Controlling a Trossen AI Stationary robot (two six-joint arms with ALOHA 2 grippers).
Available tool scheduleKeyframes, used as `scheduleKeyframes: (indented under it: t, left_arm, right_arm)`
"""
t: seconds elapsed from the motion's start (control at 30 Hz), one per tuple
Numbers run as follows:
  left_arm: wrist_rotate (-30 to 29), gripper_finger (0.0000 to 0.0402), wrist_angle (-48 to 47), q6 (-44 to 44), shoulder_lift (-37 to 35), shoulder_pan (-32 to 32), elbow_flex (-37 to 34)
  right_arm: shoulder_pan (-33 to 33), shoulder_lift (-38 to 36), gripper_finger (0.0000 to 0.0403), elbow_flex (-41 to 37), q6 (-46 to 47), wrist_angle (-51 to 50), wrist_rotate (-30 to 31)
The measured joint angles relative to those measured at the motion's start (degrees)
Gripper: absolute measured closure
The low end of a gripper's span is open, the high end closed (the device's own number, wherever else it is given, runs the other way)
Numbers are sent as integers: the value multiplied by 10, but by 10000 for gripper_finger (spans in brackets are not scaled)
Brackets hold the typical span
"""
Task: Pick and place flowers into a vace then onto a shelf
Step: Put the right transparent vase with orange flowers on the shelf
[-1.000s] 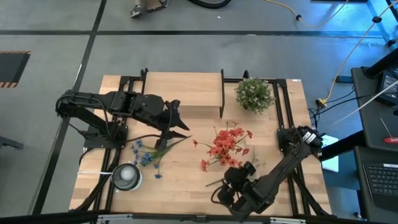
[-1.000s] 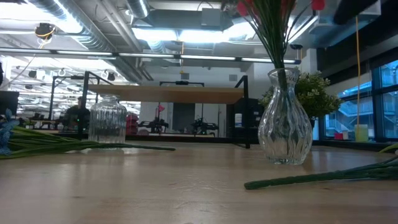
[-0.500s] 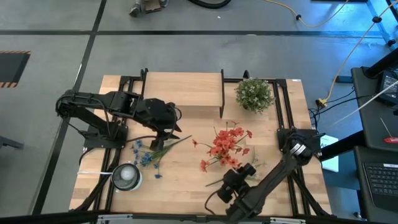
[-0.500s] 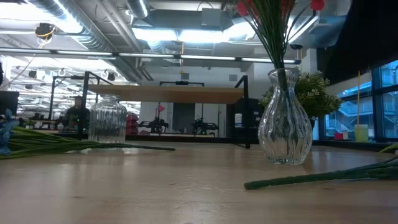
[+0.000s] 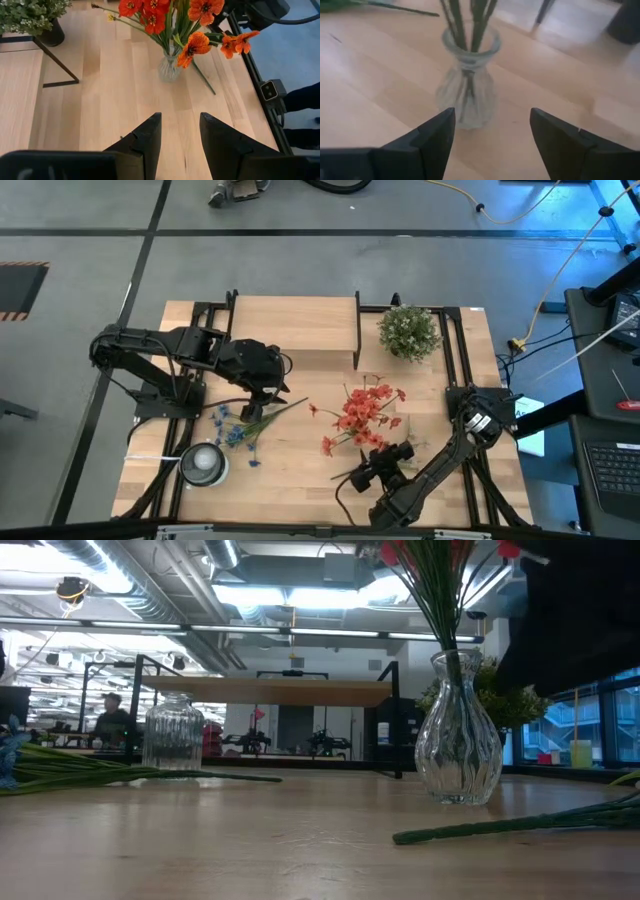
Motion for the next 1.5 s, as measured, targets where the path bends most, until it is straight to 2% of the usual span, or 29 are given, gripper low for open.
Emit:
scheduleKeyframes:
  t: [0.27, 0.37, 0.43, 0.6, 0.73, 0.8, 0.9, 1.0, 1.1, 1.2, 1.3, 1.5]
  left_arm:
    - [0, 274, 0, 0, 0, 0, 0]
    - [0, 274, 0, 0, 0, 0, 0]
    - [0, 274, 0, -3, 0, 0, 0]
    - [0, 274, 1, -4, 0, 0, 0]
    - [0, 274, 1, -6, 0, 0, 0]
    - [0, 274, 1, -10, 0, 0, 0]
    - [0, 274, 1, -19, 0, 0, 0]
    - [0, 274, 1, -19, 0, 0, 0]
    - [0, 274, 1, -20, 0, 0, 0]
    - [0, 274, 1, -21, 0, 0, 0]
    - [0, 274, 1, -33, 0, 0, 0]
    - [0, 274, 1, -35, 0, 0, 0]
  right_arm:
    - [18, -10, 144, -11, 12, -14, 55]
    - [21, -16, 144, -14, 45, -63, 54]
    - [23, -37, 144, -31, 51, -60, 53]
    - [36, -131, 144, -146, 54, 7, 59]
    - [54, -230, 144, -268, 49, 146, 130]
    - [57, -265, 144, -316, 4, 237, 159]
    - [53, -288, 144, -355, -147, 359, 172]
    - [37, -289, 144, -371, -291, 453, 161]
    - [21, -289, 144, -377, -386, 519, 140]
    - [5, -289, 144, -379, -427, 541, 118]
    - [-12, -289, 144, -379, -428, 539, 80]
    - [-35, -289, 144, -379, -447, 548, 59]
